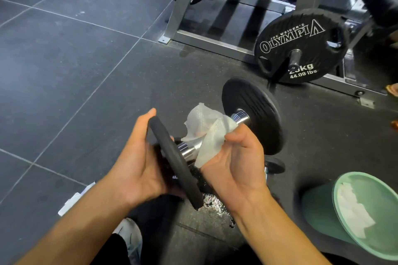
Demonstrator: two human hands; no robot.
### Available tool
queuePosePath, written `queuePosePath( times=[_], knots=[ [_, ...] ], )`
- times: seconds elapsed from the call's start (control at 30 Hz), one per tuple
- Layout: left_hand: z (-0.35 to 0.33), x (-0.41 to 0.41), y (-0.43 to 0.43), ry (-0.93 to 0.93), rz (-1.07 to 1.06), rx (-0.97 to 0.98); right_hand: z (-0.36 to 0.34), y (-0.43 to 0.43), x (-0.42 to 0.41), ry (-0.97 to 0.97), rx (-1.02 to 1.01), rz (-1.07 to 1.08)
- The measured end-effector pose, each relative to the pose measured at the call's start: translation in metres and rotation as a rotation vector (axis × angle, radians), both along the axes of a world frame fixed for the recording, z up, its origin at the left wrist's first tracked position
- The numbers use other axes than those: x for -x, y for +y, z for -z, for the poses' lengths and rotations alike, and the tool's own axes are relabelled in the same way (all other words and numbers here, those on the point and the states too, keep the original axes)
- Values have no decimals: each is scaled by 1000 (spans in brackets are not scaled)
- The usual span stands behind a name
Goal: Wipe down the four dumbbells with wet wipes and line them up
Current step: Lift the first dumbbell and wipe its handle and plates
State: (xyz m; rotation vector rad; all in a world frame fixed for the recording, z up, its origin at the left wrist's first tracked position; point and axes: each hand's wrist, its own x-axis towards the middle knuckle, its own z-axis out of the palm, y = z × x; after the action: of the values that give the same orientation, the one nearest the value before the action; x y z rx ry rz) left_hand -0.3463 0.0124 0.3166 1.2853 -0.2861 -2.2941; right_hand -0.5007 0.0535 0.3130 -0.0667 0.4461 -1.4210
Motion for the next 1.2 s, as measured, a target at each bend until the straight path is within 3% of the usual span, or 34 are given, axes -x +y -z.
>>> queuePosePath(
  times=[0.07, 0.13, 0.2, 0.33, 0.37, 0.4, 0.47, 0.53, 0.6, 0.67, 0.73, 0.8, 0.87, 0.93, 0.97, 1.03, 1.13, 1.2],
  knots=[
    [2, -2, 4, 61, 37, -118, 0, 0, 1, 1, 5, -2],
    [-1, 7, 12, 7, -6, 26, -1, -1, 2, 14, -1, 3],
    [-9, 16, 20, -61, -99, 322, -2, -2, 2, 50, 0, -19],
    [10, -1, 16, -390, -46, 1241, -1, -6, 3, 70, -18, -16],
    [14, -4, 12, -389, -98, 1270, 0, -7, 3, 53, -24, -3],
    [11, -5, 10, -381, -183, 1179, 0, -7, 3, 43, -28, 4],
    [4, 0, 7, -298, -311, 742, 1, -6, 3, 48, -19, 13],
    [1, 5, 7, -183, -167, 332, 2, -7, 2, 41, 13, 3],
    [5, 4, 8, -29, -60, 99, 3, -8, 0, 50, 41, -26],
    [8, 4, 9, -8, -85, 110, 4, -8, 1, 105, 51, -61],
    [7, 8, 12, -50, -165, 251, 4, -6, 1, 105, 74, -93],
    [7, 8, 10, -136, -222, 564, 0, -5, 2, 68, 87, -83],
    [7, 2, 9, -294, -112, 1022, -5, -6, 3, 61, 81, -57],
    [12, 0, 1, -404, -144, 1217, -9, -6, 2, 38, 96, -39],
    [5, 2, -3, -369, -256, 1164, -12, -6, 1, 19, 108, -32],
    [-12, 6, -3, -236, -365, 793, -14, -7, 1, 14, 119, -26],
    [-9, 2, 4, -15, -93, 236, -13, -9, 0, 45, 113, -53],
    [-4, 0, 4, 38, -59, 112, -8, -8, -1, 51, 104, -56]
  ],
)
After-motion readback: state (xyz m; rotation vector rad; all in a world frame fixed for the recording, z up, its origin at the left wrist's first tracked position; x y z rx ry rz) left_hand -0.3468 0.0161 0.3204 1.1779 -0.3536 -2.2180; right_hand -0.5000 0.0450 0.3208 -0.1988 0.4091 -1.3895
